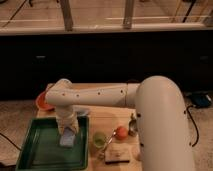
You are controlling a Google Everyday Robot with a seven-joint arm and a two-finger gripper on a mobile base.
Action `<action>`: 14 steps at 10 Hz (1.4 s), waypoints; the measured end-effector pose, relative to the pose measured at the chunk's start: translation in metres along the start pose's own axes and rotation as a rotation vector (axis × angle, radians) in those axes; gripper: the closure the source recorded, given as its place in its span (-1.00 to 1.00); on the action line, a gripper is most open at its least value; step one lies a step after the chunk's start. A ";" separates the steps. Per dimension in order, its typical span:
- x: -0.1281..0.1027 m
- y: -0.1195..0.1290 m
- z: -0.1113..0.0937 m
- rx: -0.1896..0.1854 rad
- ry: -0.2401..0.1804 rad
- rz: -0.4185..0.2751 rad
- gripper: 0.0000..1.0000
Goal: Place sponge in tray
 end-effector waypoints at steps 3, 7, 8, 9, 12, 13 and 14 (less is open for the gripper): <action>0.001 -0.001 -0.001 -0.007 0.000 -0.006 -0.47; 0.002 -0.004 -0.001 -0.013 -0.003 -0.019 -0.60; 0.002 -0.004 -0.001 -0.014 -0.004 -0.021 -0.60; 0.002 -0.004 -0.001 -0.014 -0.005 -0.021 -0.60; 0.000 -0.005 0.000 -0.010 0.002 -0.037 -0.60; 0.000 -0.006 0.000 -0.008 0.005 -0.040 -0.60; -0.001 -0.007 -0.001 -0.002 0.009 -0.045 -0.60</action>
